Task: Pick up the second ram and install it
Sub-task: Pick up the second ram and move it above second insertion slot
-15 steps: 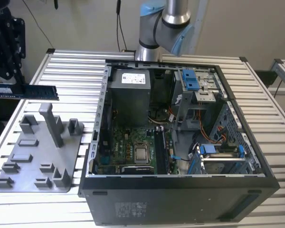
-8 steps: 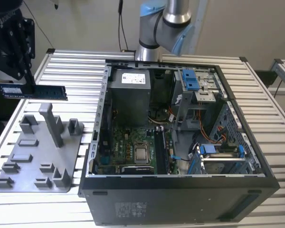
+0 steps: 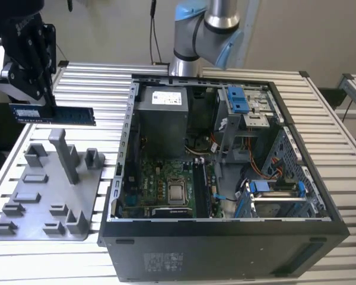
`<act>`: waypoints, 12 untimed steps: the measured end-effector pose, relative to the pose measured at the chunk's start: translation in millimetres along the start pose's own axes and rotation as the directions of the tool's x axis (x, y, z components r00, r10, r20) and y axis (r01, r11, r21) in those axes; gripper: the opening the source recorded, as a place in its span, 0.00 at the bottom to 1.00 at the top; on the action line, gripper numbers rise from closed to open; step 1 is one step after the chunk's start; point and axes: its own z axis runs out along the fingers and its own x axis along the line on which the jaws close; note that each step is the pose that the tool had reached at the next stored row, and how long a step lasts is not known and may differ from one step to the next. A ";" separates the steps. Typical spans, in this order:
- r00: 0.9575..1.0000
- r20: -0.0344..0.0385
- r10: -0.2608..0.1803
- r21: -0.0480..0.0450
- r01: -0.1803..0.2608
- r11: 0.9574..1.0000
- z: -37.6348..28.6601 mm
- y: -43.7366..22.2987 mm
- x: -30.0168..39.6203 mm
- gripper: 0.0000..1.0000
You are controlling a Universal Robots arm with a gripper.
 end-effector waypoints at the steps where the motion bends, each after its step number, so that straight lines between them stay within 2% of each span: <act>1: 1.000 0.000 0.000 0.000 0.000 1.000 0.0 -2.3 -0.1 0.14; 12: 1.000 0.000 0.000 -0.001 0.000 1.000 -0.5 -28.4 -0.8 0.14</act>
